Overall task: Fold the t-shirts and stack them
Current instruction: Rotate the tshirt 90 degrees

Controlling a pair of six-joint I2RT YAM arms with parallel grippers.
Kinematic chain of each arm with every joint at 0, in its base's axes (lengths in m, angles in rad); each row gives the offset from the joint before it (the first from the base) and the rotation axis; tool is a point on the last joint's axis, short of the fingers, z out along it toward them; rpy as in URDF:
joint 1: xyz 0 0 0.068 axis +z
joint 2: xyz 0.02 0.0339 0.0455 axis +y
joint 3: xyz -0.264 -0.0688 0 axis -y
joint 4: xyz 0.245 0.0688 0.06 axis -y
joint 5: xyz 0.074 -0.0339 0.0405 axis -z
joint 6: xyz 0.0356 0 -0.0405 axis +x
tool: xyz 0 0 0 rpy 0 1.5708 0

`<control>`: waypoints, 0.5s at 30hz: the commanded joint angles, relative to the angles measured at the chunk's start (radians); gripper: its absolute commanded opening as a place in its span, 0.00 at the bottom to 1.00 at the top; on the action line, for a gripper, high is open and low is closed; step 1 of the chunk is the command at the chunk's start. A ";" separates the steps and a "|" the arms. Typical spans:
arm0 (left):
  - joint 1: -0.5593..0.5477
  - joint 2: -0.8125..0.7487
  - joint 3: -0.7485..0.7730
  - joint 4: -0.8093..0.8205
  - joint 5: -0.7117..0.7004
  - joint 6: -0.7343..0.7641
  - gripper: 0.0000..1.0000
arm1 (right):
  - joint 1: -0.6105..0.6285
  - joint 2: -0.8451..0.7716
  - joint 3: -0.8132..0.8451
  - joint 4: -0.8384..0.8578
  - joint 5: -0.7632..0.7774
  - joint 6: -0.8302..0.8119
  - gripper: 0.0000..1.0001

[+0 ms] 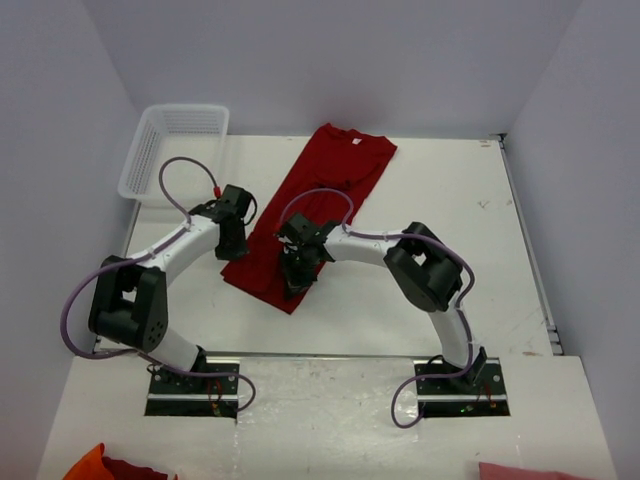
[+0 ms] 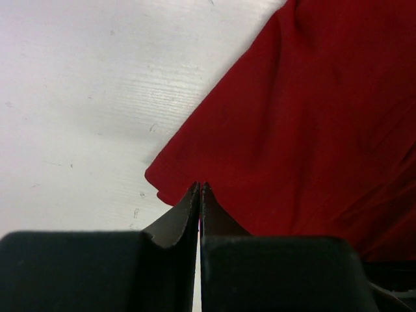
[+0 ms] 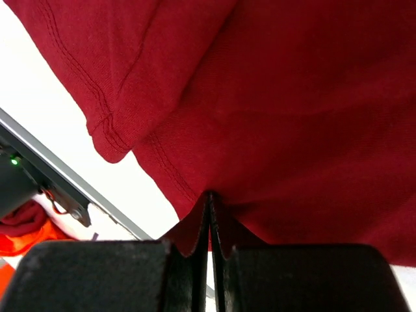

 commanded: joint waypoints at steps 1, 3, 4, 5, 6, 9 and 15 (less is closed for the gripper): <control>0.029 -0.063 0.059 0.021 0.057 0.017 0.00 | 0.012 0.000 -0.082 0.011 0.126 0.059 0.00; 0.032 -0.073 0.090 0.003 0.058 0.023 0.00 | 0.012 -0.045 -0.140 0.010 0.175 0.110 0.00; 0.034 -0.080 0.101 -0.005 0.063 0.028 0.00 | 0.012 -0.063 -0.161 0.013 0.198 0.165 0.00; 0.034 -0.085 0.113 -0.010 0.067 0.029 0.00 | 0.012 -0.083 -0.216 0.028 0.232 0.194 0.00; 0.034 -0.091 0.118 -0.011 0.077 0.034 0.00 | 0.012 -0.127 -0.249 0.043 0.238 0.218 0.00; 0.034 -0.109 0.119 -0.010 0.121 0.042 0.00 | 0.012 -0.209 -0.359 0.090 0.285 0.297 0.00; 0.034 -0.160 0.055 0.039 0.259 0.033 0.00 | 0.002 -0.267 -0.448 0.011 0.443 0.362 0.00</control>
